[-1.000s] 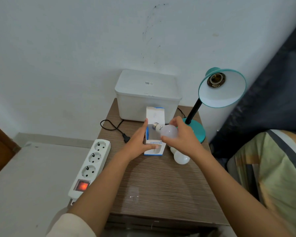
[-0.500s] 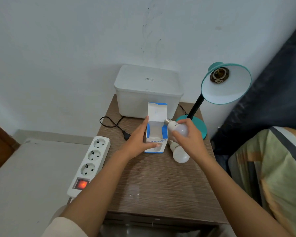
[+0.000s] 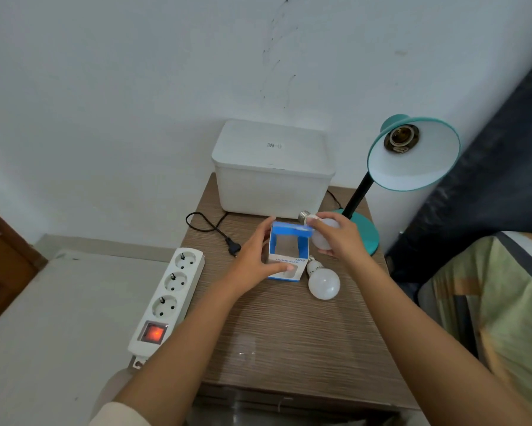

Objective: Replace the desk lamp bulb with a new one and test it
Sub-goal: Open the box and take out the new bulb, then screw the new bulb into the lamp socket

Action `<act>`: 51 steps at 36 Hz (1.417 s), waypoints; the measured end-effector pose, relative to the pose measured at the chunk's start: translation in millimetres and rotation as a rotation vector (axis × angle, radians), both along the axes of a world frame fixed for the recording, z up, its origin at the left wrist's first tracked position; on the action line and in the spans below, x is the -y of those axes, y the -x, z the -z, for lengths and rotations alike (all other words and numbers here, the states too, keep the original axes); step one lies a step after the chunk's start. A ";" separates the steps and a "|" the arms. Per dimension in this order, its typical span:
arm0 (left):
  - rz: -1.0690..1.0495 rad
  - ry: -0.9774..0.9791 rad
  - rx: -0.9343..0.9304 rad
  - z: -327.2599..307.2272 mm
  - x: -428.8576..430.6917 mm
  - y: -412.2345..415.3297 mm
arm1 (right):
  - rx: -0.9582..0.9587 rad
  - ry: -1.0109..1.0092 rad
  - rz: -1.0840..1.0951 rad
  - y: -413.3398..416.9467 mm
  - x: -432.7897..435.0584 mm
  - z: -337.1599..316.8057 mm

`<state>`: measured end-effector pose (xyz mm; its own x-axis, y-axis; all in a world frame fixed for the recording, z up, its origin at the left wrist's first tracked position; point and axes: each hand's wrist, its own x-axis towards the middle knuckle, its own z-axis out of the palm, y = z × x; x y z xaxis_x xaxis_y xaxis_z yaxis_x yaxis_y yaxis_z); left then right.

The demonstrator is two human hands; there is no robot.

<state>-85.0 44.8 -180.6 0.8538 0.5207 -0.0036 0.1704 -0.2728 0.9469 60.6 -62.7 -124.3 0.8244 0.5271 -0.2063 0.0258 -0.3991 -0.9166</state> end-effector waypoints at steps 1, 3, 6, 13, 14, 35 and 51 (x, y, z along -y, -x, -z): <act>-0.007 -0.014 0.000 -0.5 1.1 0.1 | 0.047 0.006 -0.004 1.1 2.9 1.8; -0.037 -0.069 0.013 1.4 3.1 0.0 | 0.154 0.002 -0.016 4.6 8.0 6.6; -0.065 -0.179 0.032 6.1 6.5 -0.6 | 0.285 0.005 -0.022 13.3 11.8 12.1; -0.016 -0.319 -0.039 8.2 13.9 0.9 | 0.377 0.042 -0.020 29.7 15.8 16.3; -0.015 -0.328 -0.056 7.7 13.9 0.2 | 0.374 0.048 -0.023 31.3 16.5 16.3; 0.050 -0.348 -0.215 -11.6 16.1 1.0 | 0.238 0.052 -0.009 37.5 20.9 12.4; 0.083 -0.433 0.086 -105.5 41.9 -41.7 | 0.246 -0.309 0.105 13.3 70.9 -87.4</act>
